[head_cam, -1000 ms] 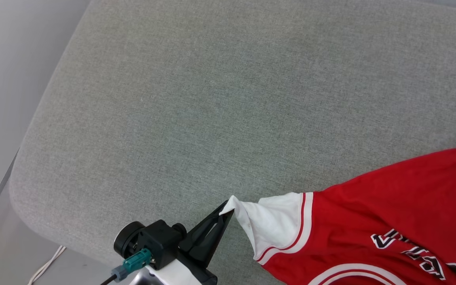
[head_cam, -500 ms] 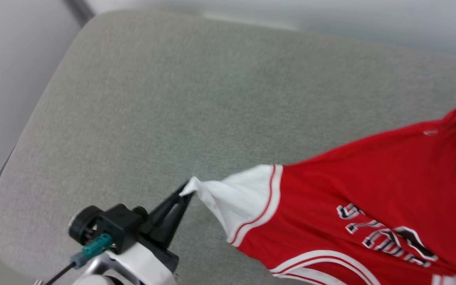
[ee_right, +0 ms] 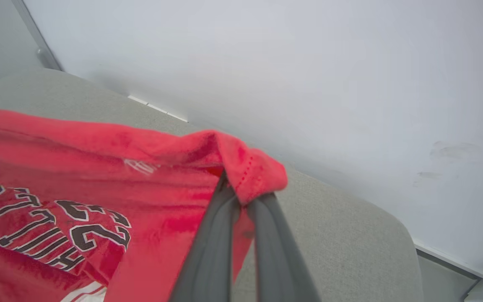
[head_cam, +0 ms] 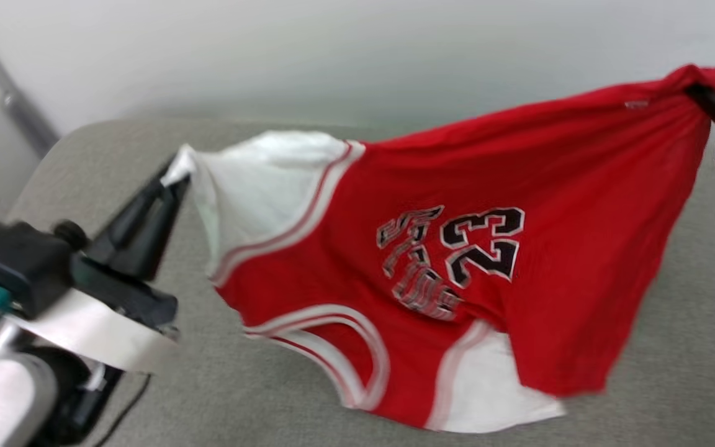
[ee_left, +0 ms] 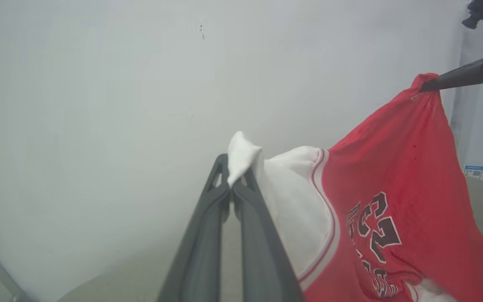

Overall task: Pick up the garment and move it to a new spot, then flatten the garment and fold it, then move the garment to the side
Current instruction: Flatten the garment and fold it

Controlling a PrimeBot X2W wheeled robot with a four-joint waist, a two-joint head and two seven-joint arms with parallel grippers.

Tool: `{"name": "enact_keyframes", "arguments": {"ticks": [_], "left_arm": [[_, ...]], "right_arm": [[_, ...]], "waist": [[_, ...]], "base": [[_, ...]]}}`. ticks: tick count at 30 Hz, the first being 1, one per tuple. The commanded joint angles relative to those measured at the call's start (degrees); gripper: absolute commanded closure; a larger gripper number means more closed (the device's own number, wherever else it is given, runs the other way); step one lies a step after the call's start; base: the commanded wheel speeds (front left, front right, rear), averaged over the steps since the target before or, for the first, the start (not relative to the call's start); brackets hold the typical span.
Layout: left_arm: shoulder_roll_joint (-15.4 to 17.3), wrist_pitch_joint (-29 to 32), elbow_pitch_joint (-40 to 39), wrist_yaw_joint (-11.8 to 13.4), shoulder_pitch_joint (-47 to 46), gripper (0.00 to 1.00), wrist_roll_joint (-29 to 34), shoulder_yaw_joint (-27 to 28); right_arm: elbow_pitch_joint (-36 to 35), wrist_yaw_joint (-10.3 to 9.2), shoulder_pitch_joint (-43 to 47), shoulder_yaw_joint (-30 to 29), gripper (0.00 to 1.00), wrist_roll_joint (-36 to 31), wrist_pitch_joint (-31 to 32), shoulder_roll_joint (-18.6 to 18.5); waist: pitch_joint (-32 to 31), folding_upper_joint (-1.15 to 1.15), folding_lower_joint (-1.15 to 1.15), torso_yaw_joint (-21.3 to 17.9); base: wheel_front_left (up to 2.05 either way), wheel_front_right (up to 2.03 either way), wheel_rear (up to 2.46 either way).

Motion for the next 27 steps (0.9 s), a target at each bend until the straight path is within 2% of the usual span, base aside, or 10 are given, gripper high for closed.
{"name": "enact_keyframes", "arguments": {"ticks": [1,8,13,20,23,27], "left_arm": [[0.8,0.5,-0.8,0.2,-1.7,1.0,-0.4,1.2],[3.4,2.0,-2.6,0.6,-7.9,1.0,-3.6,7.9],[4.9,3.2,-2.8,0.2,-13.6,1.0,-4.7,11.4],[5.5,4.9,-2.4,-1.1,-19.8,1.0,-5.1,12.3],[4.4,4.6,-1.4,-2.2,-23.2,1.0,-6.5,13.1],[4.6,4.8,0.6,-3.2,-28.3,1.0,-6.7,14.2]], "right_arm": [[-1.4,-0.04,-0.9,-0.3,1.0,0.6,-0.8,0.2],[-7.8,-0.04,-0.5,-2.1,1.0,2.1,-3.2,2.5],[-12.2,-0.04,0.0,-3.7,1.0,0.7,-4.8,3.8],[-16.7,-0.04,-0.7,-5.5,1.0,-0.4,-4.3,5.3],[-18.4,-0.04,-1.6,-6.6,1.0,-1.2,-4.2,6.0],[-20.1,-0.04,-3.4,-7.6,1.0,-2.5,-4.5,6.6]], "waist": [[-2.3,0.0,0.0,-2.8],[-3.9,0.0,0.0,-7.3],[-4.0,0.0,0.0,-10.0],[-2.0,0.0,0.0,-11.2],[-0.2,0.0,0.0,-11.4],[3.4,0.0,0.0,-11.5]], "base": [[0.0,0.0,0.0],[0.0,0.0,0.0],[0.0,0.0,0.0],[0.0,0.0,0.0],[0.0,0.0,0.0],[0.0,0.0,0.0]]}}
